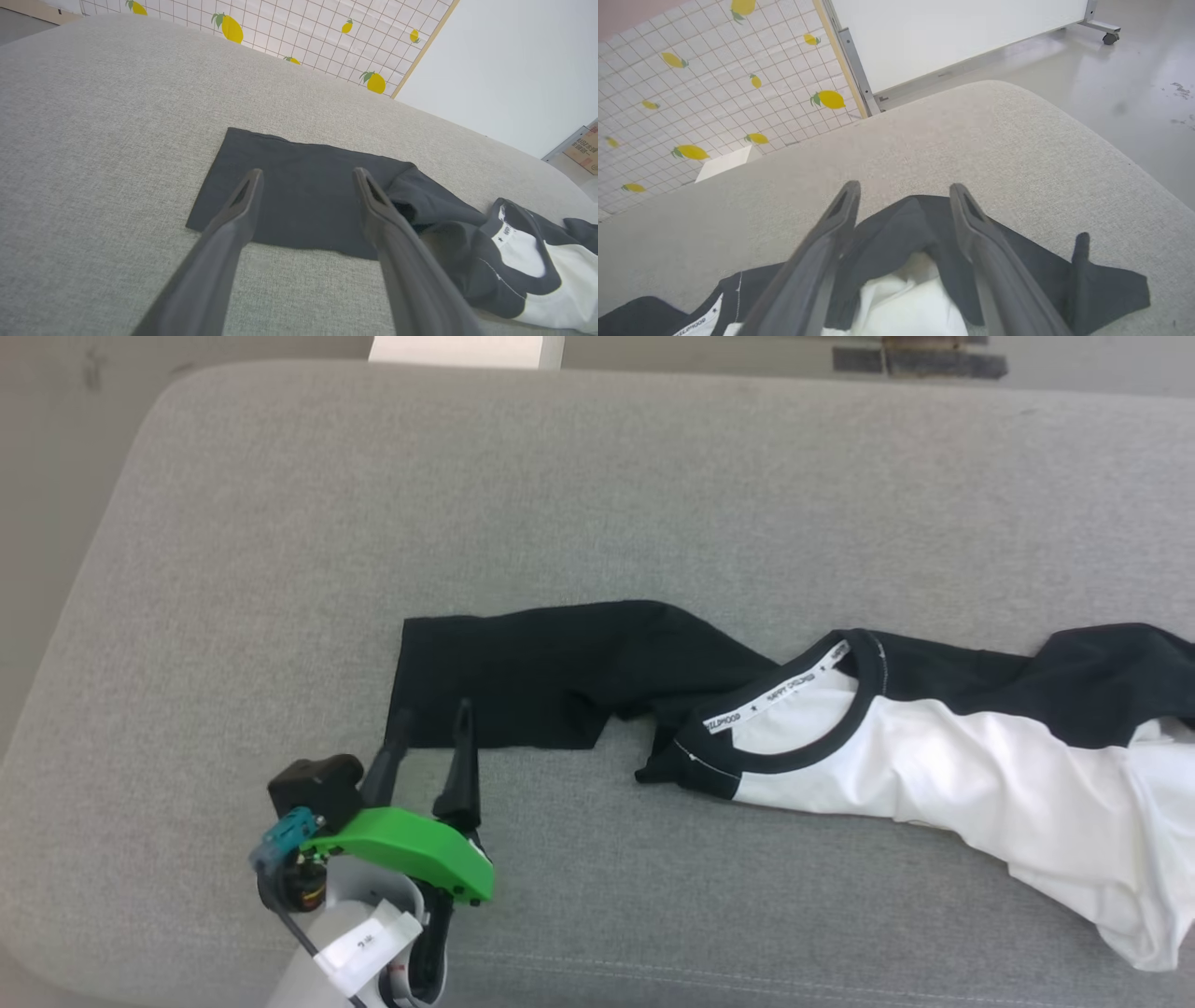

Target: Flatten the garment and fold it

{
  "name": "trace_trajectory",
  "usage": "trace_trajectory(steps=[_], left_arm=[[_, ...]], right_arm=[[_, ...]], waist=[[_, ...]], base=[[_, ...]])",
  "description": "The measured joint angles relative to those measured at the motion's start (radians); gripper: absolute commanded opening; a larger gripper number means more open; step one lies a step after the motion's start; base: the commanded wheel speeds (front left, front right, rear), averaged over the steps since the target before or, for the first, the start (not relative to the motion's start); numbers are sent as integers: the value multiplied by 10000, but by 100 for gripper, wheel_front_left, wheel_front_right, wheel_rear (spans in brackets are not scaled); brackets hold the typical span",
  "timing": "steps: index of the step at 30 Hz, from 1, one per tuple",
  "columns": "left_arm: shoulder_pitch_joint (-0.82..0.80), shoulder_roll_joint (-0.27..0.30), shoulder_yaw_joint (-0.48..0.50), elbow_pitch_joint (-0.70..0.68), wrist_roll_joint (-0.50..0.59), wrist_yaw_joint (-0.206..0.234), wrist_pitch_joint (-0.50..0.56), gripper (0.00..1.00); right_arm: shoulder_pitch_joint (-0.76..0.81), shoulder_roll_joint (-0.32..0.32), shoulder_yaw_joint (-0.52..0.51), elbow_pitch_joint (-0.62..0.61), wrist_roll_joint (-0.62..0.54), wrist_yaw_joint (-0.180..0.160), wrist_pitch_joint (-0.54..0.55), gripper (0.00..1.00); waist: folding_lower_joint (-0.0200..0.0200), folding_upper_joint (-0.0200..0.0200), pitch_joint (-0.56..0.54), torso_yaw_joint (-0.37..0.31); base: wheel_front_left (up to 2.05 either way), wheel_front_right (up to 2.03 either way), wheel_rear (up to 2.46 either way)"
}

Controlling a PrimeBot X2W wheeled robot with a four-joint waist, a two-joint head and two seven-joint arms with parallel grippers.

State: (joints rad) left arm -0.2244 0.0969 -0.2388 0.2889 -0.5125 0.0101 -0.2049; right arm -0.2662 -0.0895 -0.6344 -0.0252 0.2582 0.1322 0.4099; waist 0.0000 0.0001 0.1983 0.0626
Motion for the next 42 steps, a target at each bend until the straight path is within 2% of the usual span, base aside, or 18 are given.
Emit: trace_trajectory(steps=[4,8,16,21,25,26,27,28,35,42], left_arm=[[11,0,-286,15,-56,-19,575,100],[-196,-2,-986,33,-48,-268,1756,100],[-2046,-238,-2648,717,73,-855,4282,100],[-2732,-307,-3087,1555,94,-742,6144,100],[-2864,-328,-3235,1609,8,-694,6669,100],[-2866,-330,-3243,1588,-59,-696,6715,51],[-2866,-330,-3248,1536,-104,-696,6688,32],[-2867,-332,-3250,1478,-165,-708,6640,0],[-3212,-364,-3202,757,-314,-782,6194,0],[-5519,-107,-2443,1147,245,-322,5365,0]], right_arm=[[665,259,1068,-236,268,-2,-67,100],[1037,364,1787,-199,345,-2,-71,100],[1089,378,2316,56,562,0,-165,100],[1049,387,2441,136,566,0,-320,100],[1040,385,2305,192,481,0,-412,100],[1040,385,2276,205,481,-2,-426,100],[1040,385,2240,232,479,-2,-453,100],[1040,385,2217,257,472,-2,-454,100],[1025,384,2336,497,403,-2,-537,100],[450,389,3298,771,466,0,-644,100]], waist=[[0,0,-168,-131],[0,0,-175,-276],[0,0,89,-453],[0,0,228,-807],[0,0,385,-1038],[0,0,419,-1071],[0,0,461,-1105],[0,0,495,-1131],[0,0,521,-1149],[0,0,697,-1593]], base=[[0,0,0],[0,0,0],[0,0,0],[0,0,0],[0,0,0],[0,0,0],[0,0,0],[0,0,0],[0,0,0],[0,0,0]])
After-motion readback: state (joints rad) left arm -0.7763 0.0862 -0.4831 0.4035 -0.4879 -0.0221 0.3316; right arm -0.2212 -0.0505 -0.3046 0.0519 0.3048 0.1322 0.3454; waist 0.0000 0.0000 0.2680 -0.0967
